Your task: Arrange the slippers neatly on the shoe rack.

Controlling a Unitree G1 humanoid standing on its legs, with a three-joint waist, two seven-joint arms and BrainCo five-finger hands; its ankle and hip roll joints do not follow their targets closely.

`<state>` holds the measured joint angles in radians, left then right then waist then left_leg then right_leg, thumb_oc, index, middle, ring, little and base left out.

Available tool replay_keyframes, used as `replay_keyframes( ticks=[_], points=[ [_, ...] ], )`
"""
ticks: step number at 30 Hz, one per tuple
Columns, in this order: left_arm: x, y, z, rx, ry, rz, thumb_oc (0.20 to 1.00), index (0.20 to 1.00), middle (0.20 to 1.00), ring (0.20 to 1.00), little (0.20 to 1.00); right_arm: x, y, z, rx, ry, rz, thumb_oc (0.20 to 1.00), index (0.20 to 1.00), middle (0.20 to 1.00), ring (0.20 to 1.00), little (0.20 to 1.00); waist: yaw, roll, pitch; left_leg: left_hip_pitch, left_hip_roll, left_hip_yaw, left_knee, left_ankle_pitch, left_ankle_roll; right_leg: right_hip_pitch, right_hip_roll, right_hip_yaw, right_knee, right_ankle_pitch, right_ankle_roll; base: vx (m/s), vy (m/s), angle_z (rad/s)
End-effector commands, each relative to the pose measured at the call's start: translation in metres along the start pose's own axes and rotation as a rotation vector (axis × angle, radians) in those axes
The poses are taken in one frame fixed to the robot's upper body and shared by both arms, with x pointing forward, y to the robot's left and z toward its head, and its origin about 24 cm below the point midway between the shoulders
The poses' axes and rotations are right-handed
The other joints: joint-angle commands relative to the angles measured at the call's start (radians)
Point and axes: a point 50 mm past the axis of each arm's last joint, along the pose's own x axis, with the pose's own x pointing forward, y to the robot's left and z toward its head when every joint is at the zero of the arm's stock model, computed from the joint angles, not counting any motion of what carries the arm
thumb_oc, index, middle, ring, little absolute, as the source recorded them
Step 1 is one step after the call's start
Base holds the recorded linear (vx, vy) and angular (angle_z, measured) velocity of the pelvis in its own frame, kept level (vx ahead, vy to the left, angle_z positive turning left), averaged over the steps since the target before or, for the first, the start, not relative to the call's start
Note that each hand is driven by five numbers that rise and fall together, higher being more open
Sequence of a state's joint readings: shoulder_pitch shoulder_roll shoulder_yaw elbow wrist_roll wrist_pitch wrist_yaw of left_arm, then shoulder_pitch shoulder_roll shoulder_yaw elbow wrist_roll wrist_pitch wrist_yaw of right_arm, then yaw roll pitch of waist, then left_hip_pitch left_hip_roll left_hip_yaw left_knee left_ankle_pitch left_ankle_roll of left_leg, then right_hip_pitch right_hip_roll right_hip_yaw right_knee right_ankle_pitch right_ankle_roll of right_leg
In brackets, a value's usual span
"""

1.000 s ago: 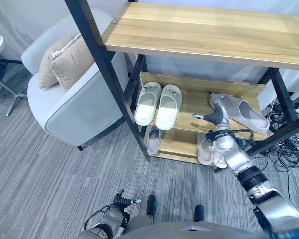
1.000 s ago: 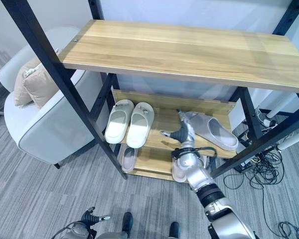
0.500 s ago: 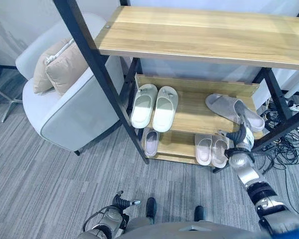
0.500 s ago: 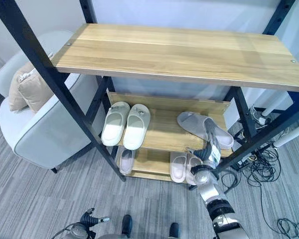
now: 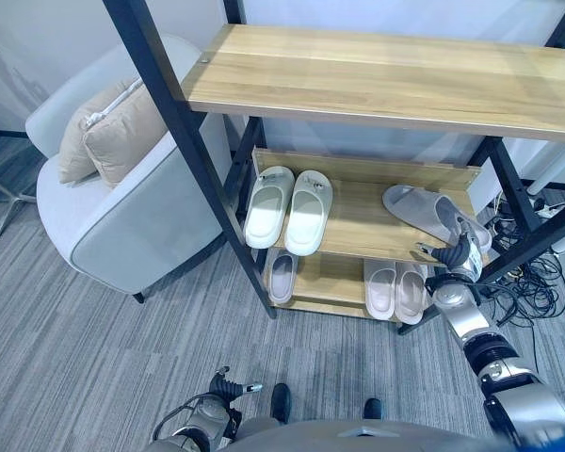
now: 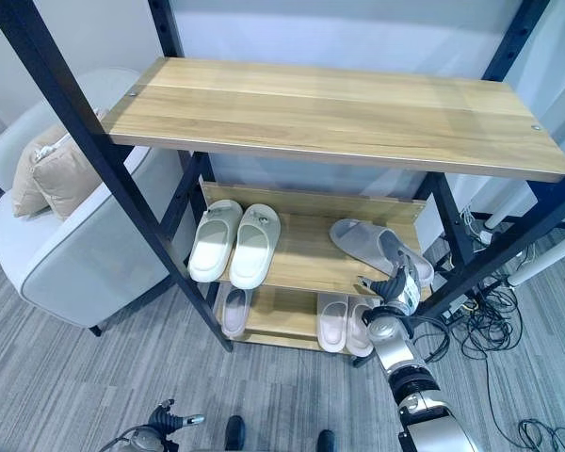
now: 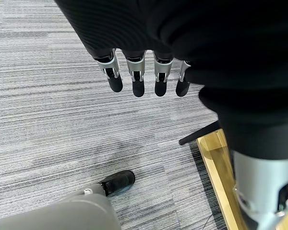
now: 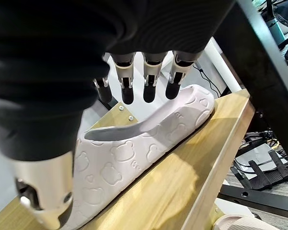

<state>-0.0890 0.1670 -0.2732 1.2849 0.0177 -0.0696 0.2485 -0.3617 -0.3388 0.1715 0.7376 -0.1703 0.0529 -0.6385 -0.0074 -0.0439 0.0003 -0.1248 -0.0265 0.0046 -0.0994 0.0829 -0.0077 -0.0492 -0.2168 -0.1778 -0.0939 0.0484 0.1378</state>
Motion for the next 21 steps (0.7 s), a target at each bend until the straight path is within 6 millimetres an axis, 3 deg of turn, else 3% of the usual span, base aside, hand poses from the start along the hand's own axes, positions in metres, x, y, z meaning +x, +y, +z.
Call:
replay_keyframes(
  ticks=[1, 13, 14, 15, 16, 21],
  points=[
    [0.003, 0.007, 0.001, 0.03, 0.036, 0.037, 1.0, 1.0, 1.0, 1.0, 1.0, 0.025, -0.019, 0.025, -0.018, -0.077, -0.049, 1.0, 1.0, 1.0, 1.0, 1.0, 0.025, -0.013, 0.029, 0.017, 0.027, 0.048, 0.012, -0.128, -0.037, 0.016, -0.077, -0.014, 0.007, 0.015, 0.074, 0.0, 0.0, 0.0],
    [0.007, 0.019, 0.013, 0.041, -0.013, 0.043, 1.0, 1.0, 1.0, 1.0, 1.0, 0.063, -0.04, 0.055, -0.066, -0.066, 0.021, 1.0, 1.0, 1.0, 1.0, 1.0, 0.043, -0.014, 0.048, -0.121, 0.022, 0.02, 0.012, -0.073, -0.04, -0.104, -0.07, -0.011, 0.007, 0.054, 0.066, -0.04, -0.01, 0.03],
    [0.007, 0.021, 0.014, 0.04, -0.017, 0.045, 1.0, 1.0, 1.0, 1.0, 1.0, 0.065, -0.041, 0.057, -0.062, -0.067, 0.023, 0.693, 0.693, 0.693, 0.693, 0.693, 0.043, -0.013, 0.051, -0.125, 0.022, 0.019, 0.012, -0.071, -0.04, -0.108, -0.07, -0.011, 0.007, 0.055, 0.066, -0.03, -0.005, -0.04],
    [0.007, 0.022, 0.015, 0.04, -0.021, 0.047, 1.0, 1.0, 1.0, 1.0, 1.0, 0.066, -0.041, 0.058, -0.06, -0.066, 0.028, 0.482, 0.482, 0.482, 0.482, 0.482, 0.044, -0.013, 0.053, -0.128, 0.022, 0.017, 0.012, -0.07, -0.041, -0.112, -0.07, -0.011, 0.007, 0.057, 0.065, 0.0, 0.0, 0.0],
    [0.008, 0.023, 0.016, 0.041, -0.025, 0.049, 1.0, 1.0, 1.0, 1.0, 1.0, 0.067, -0.042, 0.061, -0.06, -0.074, 0.032, 0.2, 0.2, 0.2, 0.2, 0.2, 0.045, -0.012, 0.055, -0.131, 0.021, 0.019, 0.012, -0.068, -0.041, -0.113, -0.07, -0.011, 0.007, 0.058, 0.065, 0.0, 0.0, 0.0],
    [0.008, 0.021, 0.016, 0.034, -0.028, 0.04, 1.0, 1.0, 1.0, 1.0, 1.0, 0.061, -0.031, 0.067, -0.059, -0.117, 0.085, 0.2, 0.2, 0.2, 0.2, 0.2, 0.041, -0.011, 0.069, -0.116, 0.024, 0.023, 0.012, -0.074, -0.042, -0.1, -0.068, -0.009, 0.007, 0.054, 0.062, 0.01, 0.001, 0.0]
  ],
)
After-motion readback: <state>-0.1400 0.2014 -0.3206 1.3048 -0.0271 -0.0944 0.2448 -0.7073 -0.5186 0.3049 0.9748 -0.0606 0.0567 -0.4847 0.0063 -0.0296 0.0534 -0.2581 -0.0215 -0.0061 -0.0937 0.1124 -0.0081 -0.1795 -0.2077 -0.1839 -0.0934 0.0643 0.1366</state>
